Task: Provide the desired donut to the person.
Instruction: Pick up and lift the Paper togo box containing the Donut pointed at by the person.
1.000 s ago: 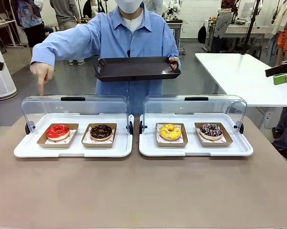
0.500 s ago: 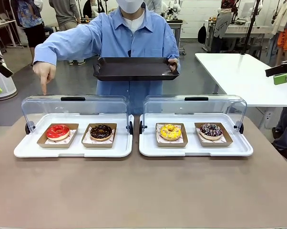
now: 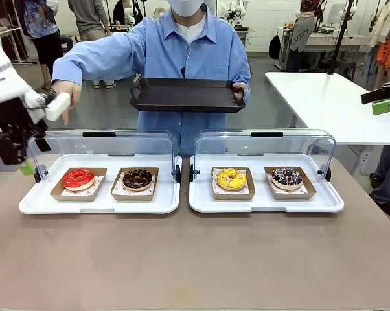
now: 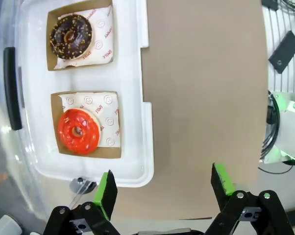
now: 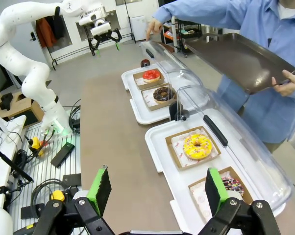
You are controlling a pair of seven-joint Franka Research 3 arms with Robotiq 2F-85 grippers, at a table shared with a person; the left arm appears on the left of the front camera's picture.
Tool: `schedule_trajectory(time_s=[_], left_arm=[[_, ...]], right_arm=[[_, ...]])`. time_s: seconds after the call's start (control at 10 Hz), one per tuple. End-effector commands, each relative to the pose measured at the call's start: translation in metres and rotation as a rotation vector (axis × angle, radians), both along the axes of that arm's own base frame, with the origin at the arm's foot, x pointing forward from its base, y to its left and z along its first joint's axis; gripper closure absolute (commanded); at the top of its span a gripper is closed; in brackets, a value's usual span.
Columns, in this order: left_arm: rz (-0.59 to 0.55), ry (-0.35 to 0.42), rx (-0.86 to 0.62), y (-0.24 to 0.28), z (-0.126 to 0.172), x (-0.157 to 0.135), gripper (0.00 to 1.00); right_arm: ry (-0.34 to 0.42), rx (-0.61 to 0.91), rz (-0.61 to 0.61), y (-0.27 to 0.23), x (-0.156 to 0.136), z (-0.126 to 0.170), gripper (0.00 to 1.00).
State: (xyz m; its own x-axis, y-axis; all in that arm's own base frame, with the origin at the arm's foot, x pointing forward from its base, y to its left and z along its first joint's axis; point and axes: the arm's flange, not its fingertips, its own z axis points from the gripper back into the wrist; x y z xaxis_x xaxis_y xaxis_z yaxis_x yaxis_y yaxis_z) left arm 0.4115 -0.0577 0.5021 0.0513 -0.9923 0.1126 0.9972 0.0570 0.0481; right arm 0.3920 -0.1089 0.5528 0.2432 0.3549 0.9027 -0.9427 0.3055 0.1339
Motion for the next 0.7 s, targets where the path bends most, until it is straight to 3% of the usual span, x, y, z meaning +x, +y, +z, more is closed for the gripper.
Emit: schedule_trajectory(time_s=[0.0,0.4,0.6], left_arm=[[0.037,-0.068,0.065,-0.011,-0.027,0.012,0.0],[0.052,-0.155,0.07,-0.019,-0.072,0.018,0.0],[0.045,-0.159,0.043,-0.017,-0.076,0.017,0.0]], right_arm=[[-0.001,0.004,0.005,-0.001,0.001,0.0,0.0],[-0.001,0.004,0.005,-0.001,0.001,0.0,0.0],[-0.001,0.004,0.005,-0.001,0.001,0.0,0.0]])
